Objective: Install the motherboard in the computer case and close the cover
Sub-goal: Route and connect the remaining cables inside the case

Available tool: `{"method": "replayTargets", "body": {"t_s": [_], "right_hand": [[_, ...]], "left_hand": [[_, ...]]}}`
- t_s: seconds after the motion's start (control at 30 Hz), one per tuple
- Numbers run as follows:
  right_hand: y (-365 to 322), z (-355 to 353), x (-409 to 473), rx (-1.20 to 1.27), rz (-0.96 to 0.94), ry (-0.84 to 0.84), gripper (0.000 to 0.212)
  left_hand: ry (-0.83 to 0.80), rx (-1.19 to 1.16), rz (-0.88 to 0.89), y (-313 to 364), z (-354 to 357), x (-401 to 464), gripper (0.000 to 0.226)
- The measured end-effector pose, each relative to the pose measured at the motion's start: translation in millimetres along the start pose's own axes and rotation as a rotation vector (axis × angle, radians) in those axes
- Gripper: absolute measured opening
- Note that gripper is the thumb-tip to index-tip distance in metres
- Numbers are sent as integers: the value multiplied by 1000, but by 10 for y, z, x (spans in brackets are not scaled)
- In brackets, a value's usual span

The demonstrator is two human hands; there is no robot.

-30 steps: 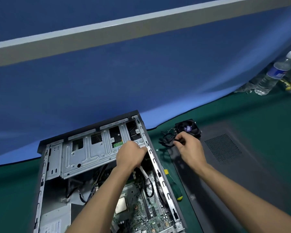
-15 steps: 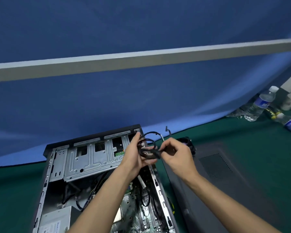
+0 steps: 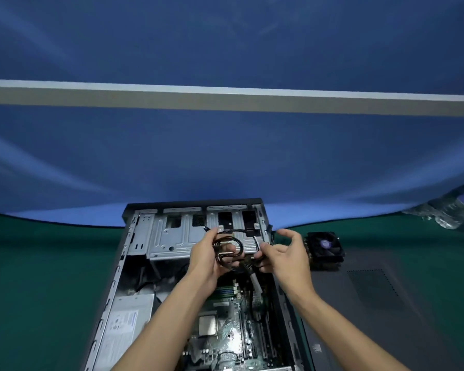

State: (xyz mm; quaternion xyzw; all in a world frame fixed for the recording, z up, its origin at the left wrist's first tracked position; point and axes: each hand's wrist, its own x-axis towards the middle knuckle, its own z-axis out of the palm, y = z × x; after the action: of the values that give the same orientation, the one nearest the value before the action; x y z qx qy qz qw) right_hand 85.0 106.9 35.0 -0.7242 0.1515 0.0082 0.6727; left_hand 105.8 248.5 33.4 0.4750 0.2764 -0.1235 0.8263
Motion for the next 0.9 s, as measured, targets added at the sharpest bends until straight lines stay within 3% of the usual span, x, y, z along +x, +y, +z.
{"method": "replayTargets", "body": {"t_s": [0.1, 0.2, 0.3, 0.4, 0.6, 0.7, 0.9], "right_hand": [[56, 76, -83, -67, 45, -141, 5], [141, 100, -130, -214, 6, -185, 24], [200, 90, -151, -258, -19, -186, 27], [227, 47, -131, -193, 56, -267, 26], [209, -14, -92, 140, 322, -382, 19], [239, -53, -66, 229, 349, -422, 8], [235, -38, -69, -85, 205, -397, 15]], "left_hand": [[103, 31, -11, -55, -280, 73, 40], [226, 126, 8, -158, -523, 131, 41], [282, 230, 49, -266, -682, 177, 41], [330, 299, 86, -353, -765, 208, 36], [383, 113, 134, -476, -809, 248, 30], [382, 109, 106, -556, -876, 270, 29], [387, 186, 50, -646, -940, 318, 22]]}}
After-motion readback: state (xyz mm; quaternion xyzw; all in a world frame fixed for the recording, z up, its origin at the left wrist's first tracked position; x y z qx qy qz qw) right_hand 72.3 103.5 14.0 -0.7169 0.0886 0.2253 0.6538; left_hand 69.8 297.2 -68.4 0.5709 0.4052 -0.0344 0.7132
